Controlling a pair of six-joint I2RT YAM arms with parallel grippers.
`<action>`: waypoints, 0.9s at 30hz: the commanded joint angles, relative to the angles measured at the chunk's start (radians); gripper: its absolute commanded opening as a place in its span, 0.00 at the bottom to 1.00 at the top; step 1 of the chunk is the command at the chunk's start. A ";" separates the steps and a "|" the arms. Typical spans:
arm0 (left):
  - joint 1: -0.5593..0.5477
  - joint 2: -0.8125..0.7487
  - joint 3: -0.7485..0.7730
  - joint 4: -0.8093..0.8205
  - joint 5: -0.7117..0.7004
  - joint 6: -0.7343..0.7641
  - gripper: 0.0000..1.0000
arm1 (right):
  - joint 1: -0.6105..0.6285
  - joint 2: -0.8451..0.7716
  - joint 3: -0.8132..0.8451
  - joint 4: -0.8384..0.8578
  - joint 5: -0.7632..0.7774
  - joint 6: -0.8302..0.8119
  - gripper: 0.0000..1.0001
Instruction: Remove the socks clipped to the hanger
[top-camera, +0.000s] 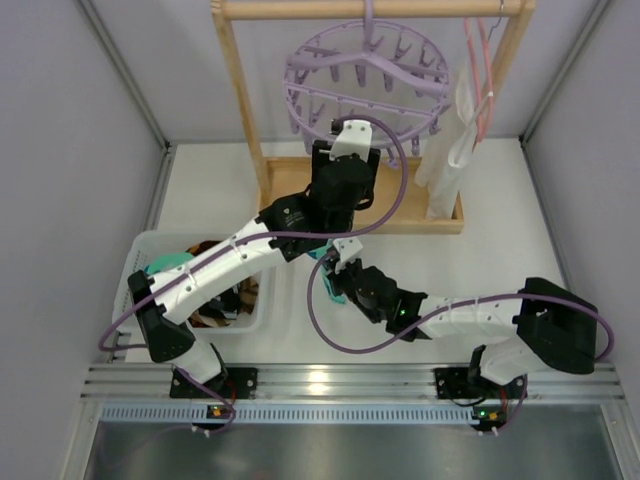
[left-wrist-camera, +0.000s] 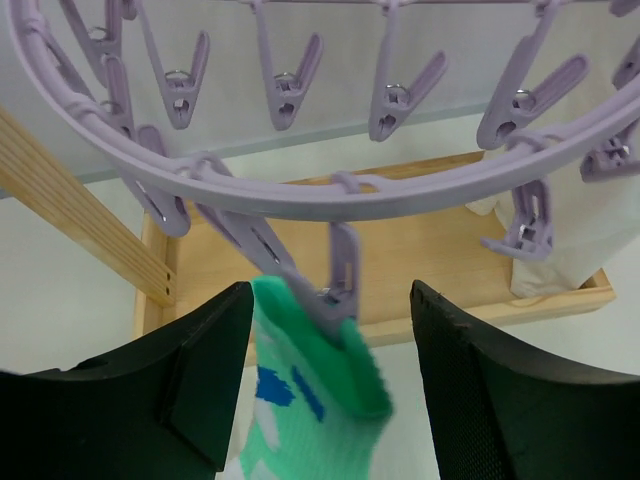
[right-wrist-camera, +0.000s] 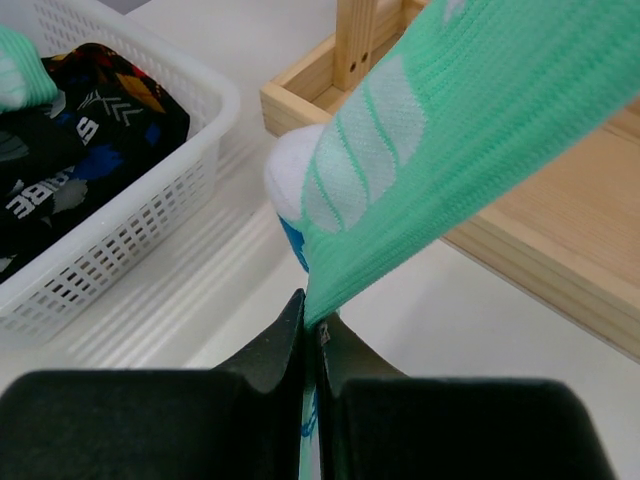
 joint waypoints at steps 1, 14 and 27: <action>-0.009 -0.038 0.037 0.042 -0.046 0.019 0.68 | 0.028 0.010 0.035 -0.003 -0.011 0.009 0.00; 0.032 0.008 0.049 0.043 -0.043 0.022 0.63 | 0.036 0.001 0.032 -0.006 -0.012 0.009 0.00; 0.088 0.070 0.084 0.045 -0.006 0.033 0.58 | 0.056 0.018 0.043 -0.002 -0.009 -0.007 0.00</action>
